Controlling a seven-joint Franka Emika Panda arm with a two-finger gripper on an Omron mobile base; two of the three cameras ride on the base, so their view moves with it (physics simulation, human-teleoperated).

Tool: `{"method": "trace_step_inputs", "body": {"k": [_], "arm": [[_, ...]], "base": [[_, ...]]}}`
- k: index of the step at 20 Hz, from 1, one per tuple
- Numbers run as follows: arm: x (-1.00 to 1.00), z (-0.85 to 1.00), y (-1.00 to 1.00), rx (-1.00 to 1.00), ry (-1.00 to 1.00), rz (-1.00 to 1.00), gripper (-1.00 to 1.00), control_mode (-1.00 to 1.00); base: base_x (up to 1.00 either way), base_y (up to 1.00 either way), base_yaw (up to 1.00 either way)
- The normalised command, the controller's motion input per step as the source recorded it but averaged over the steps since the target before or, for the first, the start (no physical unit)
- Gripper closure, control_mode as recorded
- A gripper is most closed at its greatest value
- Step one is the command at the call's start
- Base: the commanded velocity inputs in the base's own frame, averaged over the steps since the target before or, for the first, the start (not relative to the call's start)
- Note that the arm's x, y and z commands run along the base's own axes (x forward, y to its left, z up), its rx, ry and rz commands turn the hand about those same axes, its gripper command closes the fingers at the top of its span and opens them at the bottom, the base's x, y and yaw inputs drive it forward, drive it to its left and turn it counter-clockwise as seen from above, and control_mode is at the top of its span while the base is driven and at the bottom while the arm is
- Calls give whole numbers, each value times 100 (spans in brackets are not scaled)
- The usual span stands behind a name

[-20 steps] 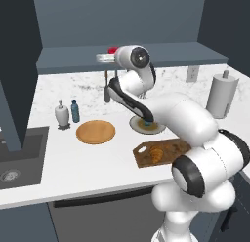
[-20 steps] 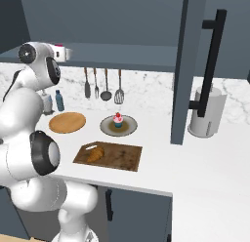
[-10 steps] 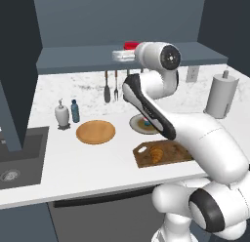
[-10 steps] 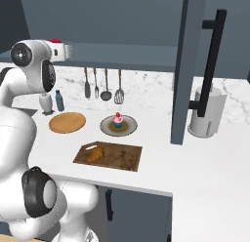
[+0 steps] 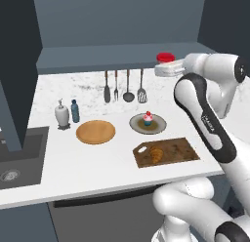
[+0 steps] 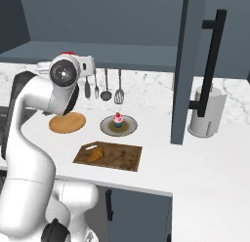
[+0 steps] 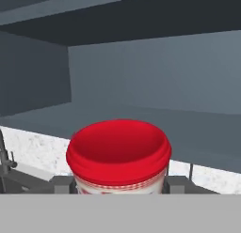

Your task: From the different types of pastries on the counter, select a croissant and place it on the cutting board. Then retrieve a jar of jam from the cabinet and place it alongside the croissant on the cutting board.

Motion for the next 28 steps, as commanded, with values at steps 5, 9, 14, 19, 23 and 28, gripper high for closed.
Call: {"method": "trace_step_inputs", "body": {"k": [5,9,14,19,23,28], "arm": [[-7,-95,-17,-21,7,12,100,-100],[0,-80,-24,-6,1,6,100,-100],[0,-84,-49,0,0,9,100,-100],[1,-61,-55,0,0,9,100,-100],[0,-54,-59,0,7,12,100,-100],[0,-76,-42,-1,13,14,100,-100]], "base": [[0,0,0],[0,0,0],[0,0,0],[0,0,0],[0,0,0],[0,0,0]]}}
